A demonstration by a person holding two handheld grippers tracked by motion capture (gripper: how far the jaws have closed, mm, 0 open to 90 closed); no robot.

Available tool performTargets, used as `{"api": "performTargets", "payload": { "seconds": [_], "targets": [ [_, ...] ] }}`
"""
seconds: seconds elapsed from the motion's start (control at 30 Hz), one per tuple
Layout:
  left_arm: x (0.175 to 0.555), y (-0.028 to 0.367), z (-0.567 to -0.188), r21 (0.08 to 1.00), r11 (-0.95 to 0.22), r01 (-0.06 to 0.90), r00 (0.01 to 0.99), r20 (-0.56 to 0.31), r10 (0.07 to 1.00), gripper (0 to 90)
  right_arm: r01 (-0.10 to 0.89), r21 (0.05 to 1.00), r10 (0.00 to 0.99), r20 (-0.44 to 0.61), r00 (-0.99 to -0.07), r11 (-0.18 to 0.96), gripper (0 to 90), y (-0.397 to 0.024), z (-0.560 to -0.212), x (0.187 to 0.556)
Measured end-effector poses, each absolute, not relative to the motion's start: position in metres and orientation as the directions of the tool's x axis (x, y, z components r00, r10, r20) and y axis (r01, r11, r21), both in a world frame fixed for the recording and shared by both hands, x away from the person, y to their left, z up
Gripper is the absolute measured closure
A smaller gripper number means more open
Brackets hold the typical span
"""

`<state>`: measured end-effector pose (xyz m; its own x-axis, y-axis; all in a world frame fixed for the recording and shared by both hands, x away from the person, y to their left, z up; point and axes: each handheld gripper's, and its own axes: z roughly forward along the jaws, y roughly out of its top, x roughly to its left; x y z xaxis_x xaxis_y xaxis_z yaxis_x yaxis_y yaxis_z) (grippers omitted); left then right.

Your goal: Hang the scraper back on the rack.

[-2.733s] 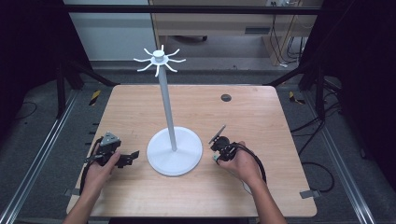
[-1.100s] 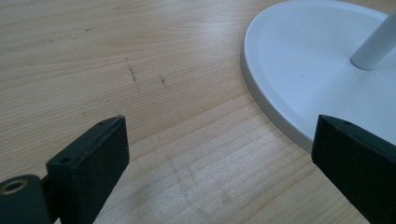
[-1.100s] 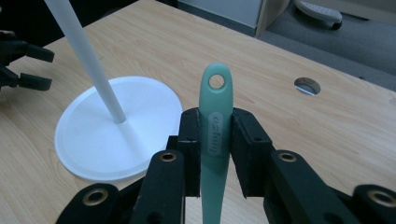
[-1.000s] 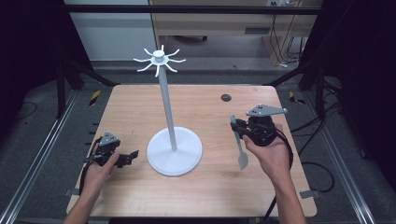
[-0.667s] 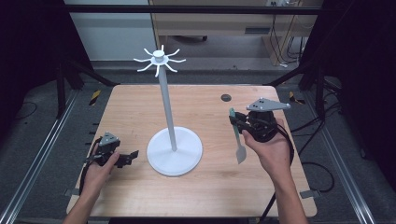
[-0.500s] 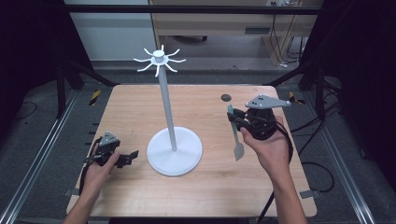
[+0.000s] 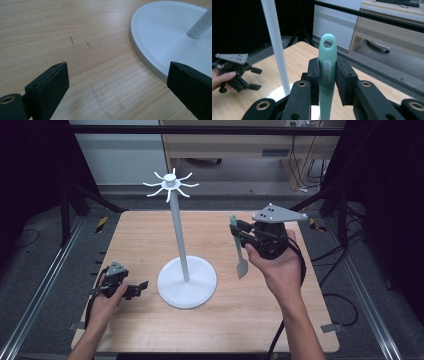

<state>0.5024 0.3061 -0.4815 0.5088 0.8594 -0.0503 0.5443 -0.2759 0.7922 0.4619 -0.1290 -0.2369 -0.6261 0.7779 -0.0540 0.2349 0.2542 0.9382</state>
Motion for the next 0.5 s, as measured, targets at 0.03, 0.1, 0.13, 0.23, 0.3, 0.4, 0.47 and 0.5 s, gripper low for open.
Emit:
{"api": "performTargets", "payload": {
  "seconds": [0.03, 0.1, 0.13, 0.23, 0.3, 0.4, 0.47, 0.5],
  "targets": [
    [0.502, 0.306, -0.481, 0.793, -0.275, 0.544, 0.508, -0.050, 0.860, 3.8, 0.232, 0.940, 0.776, -0.052, -0.629, 0.251, 74.4, -0.127, -0.234, 0.462],
    [0.502, 0.307, -0.481, 0.794, -0.270, 0.544, 0.506, -0.054, 0.861, 3.8, 0.229, 0.941, 0.775, -0.052, -0.630, 0.250, 74.3, -0.124, -0.230, 0.463],
    [0.502, 0.307, -0.481, 0.795, -0.271, 0.543, 0.505, -0.051, 0.862, 3.8, 0.227, 0.941, 0.774, -0.055, -0.631, 0.252, 74.4, -0.122, -0.228, 0.463],
    [0.502, 0.307, -0.481, 0.795, -0.265, 0.546, 0.501, -0.057, 0.863, 3.8, 0.221, 0.942, 0.772, -0.058, -0.633, 0.252, 74.3, -0.117, -0.222, 0.464],
    [0.502, 0.307, -0.481, 0.795, -0.270, 0.543, 0.504, -0.051, 0.862, 3.8, 0.214, 0.946, 0.770, -0.056, -0.635, 0.245, 74.4, -0.114, -0.218, 0.464],
    [0.502, 0.306, -0.481, 0.794, -0.271, 0.544, 0.504, -0.051, 0.862, 3.8, 0.202, 0.950, 0.766, -0.056, -0.641, 0.239, 74.4, -0.109, -0.212, 0.464],
    [0.502, 0.307, -0.481, 0.795, -0.271, 0.543, 0.505, -0.051, 0.862, 3.8, 0.195, 0.952, 0.760, -0.056, -0.648, 0.237, 74.3, -0.107, -0.208, 0.464],
    [0.502, 0.307, -0.481, 0.795, -0.269, 0.543, 0.504, -0.053, 0.862, 3.8, 0.193, 0.953, 0.758, -0.055, -0.650, 0.234, 74.4, -0.105, -0.206, 0.464]
  ]
}}
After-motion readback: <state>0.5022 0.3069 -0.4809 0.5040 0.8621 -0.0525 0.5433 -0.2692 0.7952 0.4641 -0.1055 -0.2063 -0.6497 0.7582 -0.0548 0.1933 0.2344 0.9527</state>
